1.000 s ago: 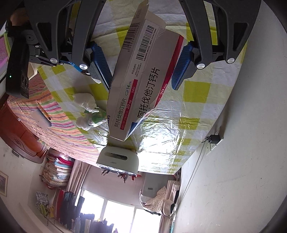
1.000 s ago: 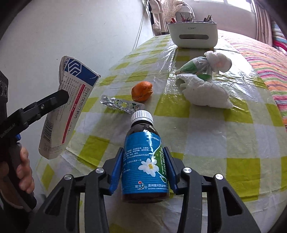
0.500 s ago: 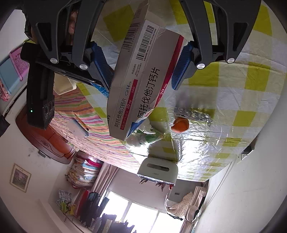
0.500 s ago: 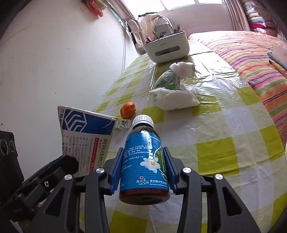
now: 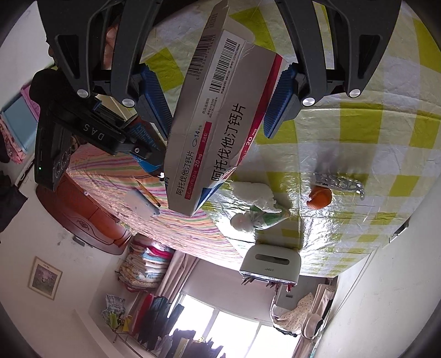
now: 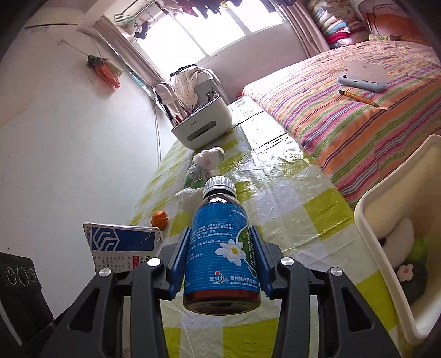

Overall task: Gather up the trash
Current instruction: 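Carry both items to the cream bin and open the right tool over it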

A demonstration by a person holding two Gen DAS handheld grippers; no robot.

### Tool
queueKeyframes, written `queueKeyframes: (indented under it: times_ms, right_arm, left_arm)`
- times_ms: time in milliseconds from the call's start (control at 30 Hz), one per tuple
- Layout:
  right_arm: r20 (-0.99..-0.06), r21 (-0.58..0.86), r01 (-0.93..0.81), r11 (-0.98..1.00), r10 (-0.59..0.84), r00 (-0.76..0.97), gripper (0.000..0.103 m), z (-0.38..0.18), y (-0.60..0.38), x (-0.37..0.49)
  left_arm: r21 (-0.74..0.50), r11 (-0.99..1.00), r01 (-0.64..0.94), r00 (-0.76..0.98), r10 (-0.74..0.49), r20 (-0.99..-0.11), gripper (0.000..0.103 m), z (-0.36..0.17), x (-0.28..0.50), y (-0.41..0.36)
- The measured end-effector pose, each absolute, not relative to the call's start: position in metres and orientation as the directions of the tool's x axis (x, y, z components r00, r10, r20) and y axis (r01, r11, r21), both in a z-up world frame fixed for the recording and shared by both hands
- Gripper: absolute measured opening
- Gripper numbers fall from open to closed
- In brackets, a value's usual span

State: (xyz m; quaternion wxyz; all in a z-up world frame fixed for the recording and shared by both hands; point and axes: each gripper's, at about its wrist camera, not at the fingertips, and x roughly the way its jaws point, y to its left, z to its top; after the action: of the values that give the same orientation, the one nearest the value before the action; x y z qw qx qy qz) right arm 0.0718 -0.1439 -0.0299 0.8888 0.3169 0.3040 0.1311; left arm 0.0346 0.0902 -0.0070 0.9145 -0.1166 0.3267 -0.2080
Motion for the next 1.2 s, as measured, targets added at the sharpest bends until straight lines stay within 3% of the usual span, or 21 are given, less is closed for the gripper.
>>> queueKeyframes:
  times_ms: [867, 1200]
  right_arm:
    - [-0.384, 0.67, 0.201, 0.715, 0.101, 0.918, 0.041, -0.028, -0.264, 0.014]
    - [-0.411, 0.678, 0.323, 0.66, -0.024, 0.911, 0.041, -0.037, -0.303, -0.001]
  left_arm:
    - [-0.29, 0.87, 0.398, 0.641, -0.49, -0.59, 0.066, -0.011, 0.041, 0.025]
    - [-0.268, 0.871, 0.412, 0.624, -0.483, -0.614, 0.066, -0.017, 0.045, 0.016]
